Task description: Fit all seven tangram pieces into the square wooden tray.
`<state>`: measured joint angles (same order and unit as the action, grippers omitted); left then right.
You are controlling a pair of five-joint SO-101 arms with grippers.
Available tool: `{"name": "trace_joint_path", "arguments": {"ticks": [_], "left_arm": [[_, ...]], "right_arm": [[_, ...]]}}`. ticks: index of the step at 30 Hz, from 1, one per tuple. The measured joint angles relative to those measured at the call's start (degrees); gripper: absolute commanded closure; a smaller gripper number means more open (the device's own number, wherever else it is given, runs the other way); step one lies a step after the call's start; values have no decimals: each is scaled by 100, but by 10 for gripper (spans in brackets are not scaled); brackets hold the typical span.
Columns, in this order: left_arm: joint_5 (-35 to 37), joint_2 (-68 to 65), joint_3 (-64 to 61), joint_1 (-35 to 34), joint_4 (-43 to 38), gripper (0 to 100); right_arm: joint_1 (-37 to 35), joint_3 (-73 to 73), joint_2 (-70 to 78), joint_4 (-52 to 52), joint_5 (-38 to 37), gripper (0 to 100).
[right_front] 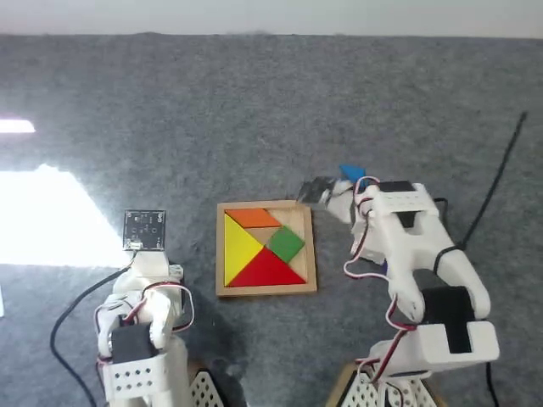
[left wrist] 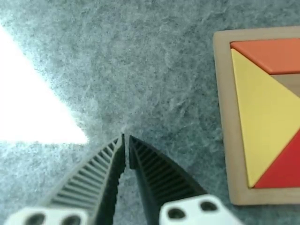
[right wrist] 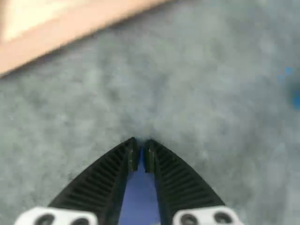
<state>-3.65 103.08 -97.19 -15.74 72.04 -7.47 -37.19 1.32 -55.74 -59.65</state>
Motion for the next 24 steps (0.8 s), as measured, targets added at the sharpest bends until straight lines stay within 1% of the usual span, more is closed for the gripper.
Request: {"name": "trace_joint_path", "arguments": {"ticks": [2,4,6,9,12,14,16,21,22,24], "left_arm": [[0,0,0,0,0,986],[0,0,0,0,0,986],[0,0,0,0,0,986],[0,0,0,0,0,986],[0,0,0,0,0,986],[0,0,0,0,0,986],[0,0,0,0,0,986],[0,0,0,0,0,986],[0,0,0,0,0,986],[0,0,0,0,0,986]], "right_arm": [[185,220,0,9,730,805],[413,378,-185,-18,1240,766],[598,440,-624,-334,1415,759],[615,448,-1556,-1029,1415,768],[809,369,-2330,-1521,1556,765],[923,70,-2462,-1556,1802,764],[897,-396,-2453,-1327,2092,764],[818,-738,-2207,-923,3262,764],[756,-738,-2207,-914,3402,765],[730,-738,-2215,-897,3455,767]]}}
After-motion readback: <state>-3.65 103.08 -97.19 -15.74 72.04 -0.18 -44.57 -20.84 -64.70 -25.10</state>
